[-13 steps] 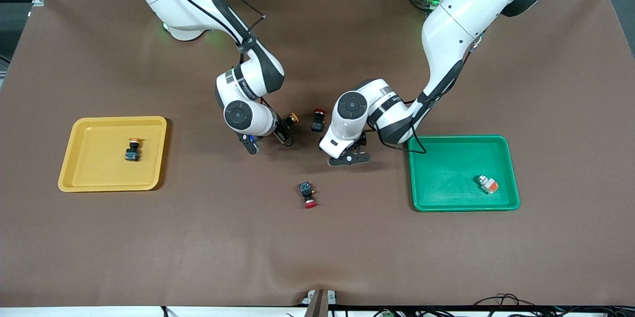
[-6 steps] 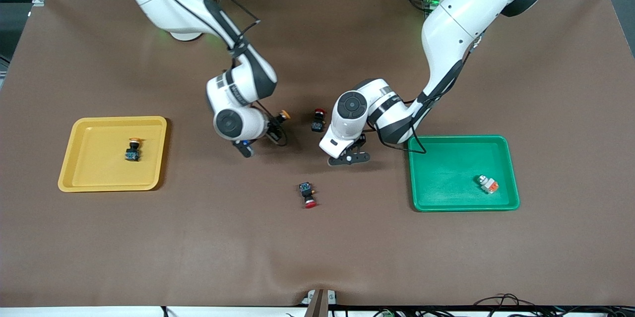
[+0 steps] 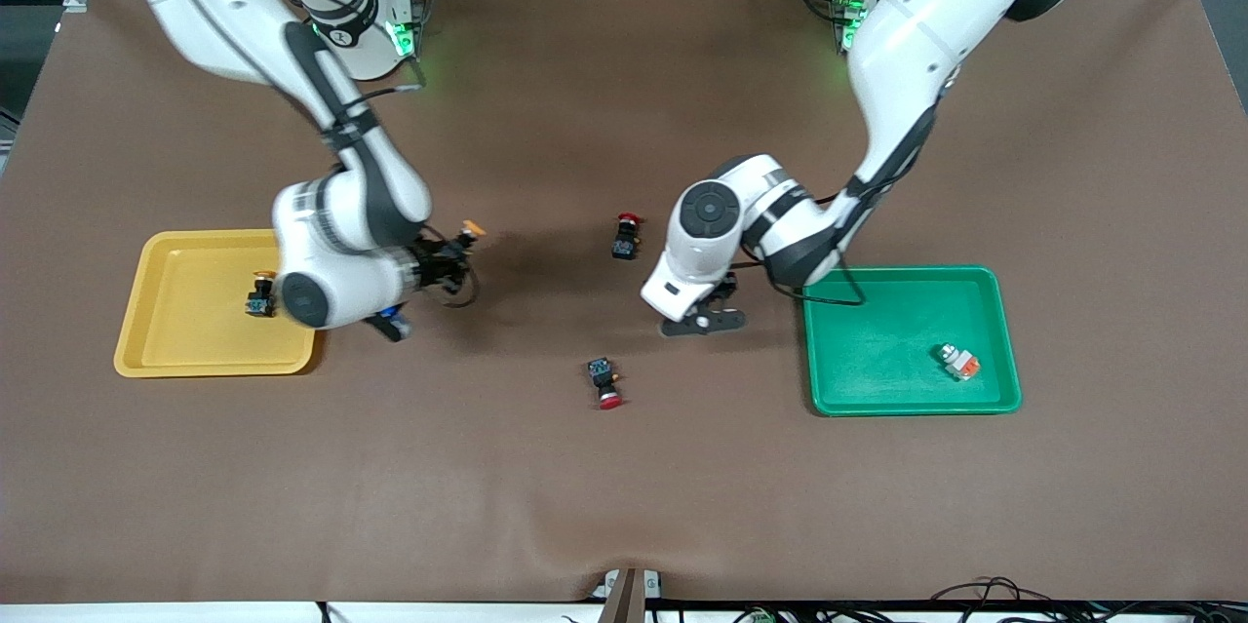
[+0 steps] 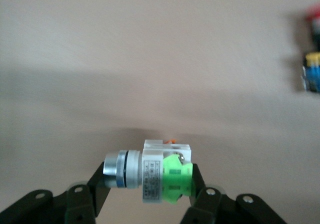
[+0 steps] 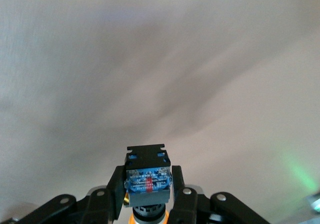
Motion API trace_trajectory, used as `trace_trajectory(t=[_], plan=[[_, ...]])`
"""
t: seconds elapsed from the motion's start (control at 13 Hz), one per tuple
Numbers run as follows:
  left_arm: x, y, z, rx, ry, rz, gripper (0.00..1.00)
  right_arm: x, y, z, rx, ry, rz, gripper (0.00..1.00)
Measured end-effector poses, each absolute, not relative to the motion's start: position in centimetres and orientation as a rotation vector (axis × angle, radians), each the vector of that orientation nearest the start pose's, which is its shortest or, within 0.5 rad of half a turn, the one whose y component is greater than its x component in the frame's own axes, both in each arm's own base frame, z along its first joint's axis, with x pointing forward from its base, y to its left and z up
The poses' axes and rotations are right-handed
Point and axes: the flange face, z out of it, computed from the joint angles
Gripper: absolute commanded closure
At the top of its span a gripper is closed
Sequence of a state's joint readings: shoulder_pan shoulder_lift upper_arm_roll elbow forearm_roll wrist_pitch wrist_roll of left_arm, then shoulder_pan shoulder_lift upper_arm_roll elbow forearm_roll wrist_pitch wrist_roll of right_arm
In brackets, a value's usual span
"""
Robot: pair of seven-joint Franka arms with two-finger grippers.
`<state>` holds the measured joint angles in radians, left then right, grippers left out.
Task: Place green and yellow buttons in trays
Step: 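Carry the green button to the green tray while the right gripper places, then release the green button in the green tray while the right gripper withdraws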
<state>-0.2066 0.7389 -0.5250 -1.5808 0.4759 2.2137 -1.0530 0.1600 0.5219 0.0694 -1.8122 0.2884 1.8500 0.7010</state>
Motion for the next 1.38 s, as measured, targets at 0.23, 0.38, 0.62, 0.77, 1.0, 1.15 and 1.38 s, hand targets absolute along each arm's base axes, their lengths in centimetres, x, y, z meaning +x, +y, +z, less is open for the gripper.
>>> trace_trajectory(t=[0.23,0.38,0.62,0.77,1.0,1.15,1.38], plan=[[58.8,-35.1,31.2,-3.048,-0.360,-0.026,1.00,59.4,7.0,24.0,-2.909,0.688,0.823,1.00],[59.8,-30.5,33.1,-2.998,-0.386,0.038,1.00,60.5,2.2,25.2,-2.935,0.524,0.786,1.00],[61.3,-24.3,32.9,-2.957,-0.388,0.113,1.00,61.3,-3.7,25.6,-2.951,0.317,0.731,1.00],[62.1,-20.8,32.0,-2.946,-0.405,0.151,1.00,61.8,-6.3,24.7,-2.972,0.196,0.723,0.83],[63.1,-16.0,30.8,-2.934,-0.469,0.197,1.00,62.0,-9.3,21.9,-2.938,0.106,0.740,0.29],[63.6,-13.6,28.8,-2.945,-0.514,0.231,0.87,61.9,-9.9,19.7,-2.923,0.112,0.748,0.00],[64.5,-12.0,24.8,-3.005,-0.569,0.246,0.06,62.0,-9.0,19.5,-2.912,0.089,0.762,0.00]])
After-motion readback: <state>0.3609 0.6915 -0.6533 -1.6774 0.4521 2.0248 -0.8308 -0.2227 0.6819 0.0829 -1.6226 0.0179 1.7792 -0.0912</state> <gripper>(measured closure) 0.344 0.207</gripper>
